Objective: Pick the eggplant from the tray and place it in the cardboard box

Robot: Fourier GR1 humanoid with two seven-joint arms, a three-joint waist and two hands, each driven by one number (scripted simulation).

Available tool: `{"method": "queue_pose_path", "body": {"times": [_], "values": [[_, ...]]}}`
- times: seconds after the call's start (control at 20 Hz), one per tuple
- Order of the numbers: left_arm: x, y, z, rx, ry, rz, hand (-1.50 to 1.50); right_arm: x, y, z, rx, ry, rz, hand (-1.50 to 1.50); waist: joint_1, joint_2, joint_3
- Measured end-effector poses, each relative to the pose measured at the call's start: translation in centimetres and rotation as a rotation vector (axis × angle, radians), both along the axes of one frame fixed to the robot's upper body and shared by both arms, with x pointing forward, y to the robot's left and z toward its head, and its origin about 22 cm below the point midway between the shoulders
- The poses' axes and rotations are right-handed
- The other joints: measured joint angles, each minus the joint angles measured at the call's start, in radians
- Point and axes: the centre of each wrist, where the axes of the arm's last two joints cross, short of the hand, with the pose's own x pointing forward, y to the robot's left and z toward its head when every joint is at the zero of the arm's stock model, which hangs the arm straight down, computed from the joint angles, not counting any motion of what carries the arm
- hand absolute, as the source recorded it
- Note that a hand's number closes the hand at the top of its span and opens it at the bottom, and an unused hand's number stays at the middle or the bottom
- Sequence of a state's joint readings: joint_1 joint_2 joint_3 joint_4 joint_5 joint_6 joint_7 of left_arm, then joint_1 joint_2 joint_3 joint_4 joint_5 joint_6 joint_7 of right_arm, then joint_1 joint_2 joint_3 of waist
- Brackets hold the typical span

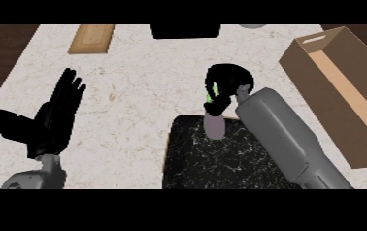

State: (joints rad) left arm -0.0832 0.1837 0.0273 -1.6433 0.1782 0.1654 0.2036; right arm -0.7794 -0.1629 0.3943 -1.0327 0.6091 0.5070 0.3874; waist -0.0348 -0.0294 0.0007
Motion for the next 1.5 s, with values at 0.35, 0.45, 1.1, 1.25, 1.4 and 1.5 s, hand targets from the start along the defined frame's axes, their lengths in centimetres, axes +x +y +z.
{"method": "queue_pose_path", "body": {"times": [0.35, 0.45, 1.1, 1.25, 1.4, 1.5], "values": [[-0.5, 0.8, 0.4, 0.001, -0.005, 0.014, 0.0, -7.2, 4.0, 0.9, 0.057, -0.407, 0.05, 1.5, -0.008, 0.005, 0.0], [-0.4, 0.7, 0.2, 0.003, -0.006, 0.014, 0.0, -9.6, 4.3, 1.8, 0.072, -0.48, 0.054, 1.5, -0.008, 0.009, -0.001], [0.2, -0.8, 0.7, -0.002, -0.021, -0.004, 0.0, -15.5, -0.3, 9.8, 0.276, -0.84, -0.404, 1.5, 0.018, 0.024, -0.001], [0.0, -0.5, 0.5, -0.001, -0.023, -0.01, 0.0, -15.1, -2.2, 10.8, 0.272, -0.866, -0.497, 1.5, 0.026, 0.026, -0.001], [0.1, -0.5, 0.9, 0.0, -0.032, -0.01, 0.0, -14.1, -4.8, 12.0, 0.257, -0.862, -0.557, 1.5, 0.03, 0.027, -0.001], [0.1, -0.7, 0.8, -0.001, -0.029, -0.019, 0.0, -13.6, -6.4, 12.2, 0.24, -0.859, -0.586, 1.5, 0.031, 0.028, -0.001]]}}
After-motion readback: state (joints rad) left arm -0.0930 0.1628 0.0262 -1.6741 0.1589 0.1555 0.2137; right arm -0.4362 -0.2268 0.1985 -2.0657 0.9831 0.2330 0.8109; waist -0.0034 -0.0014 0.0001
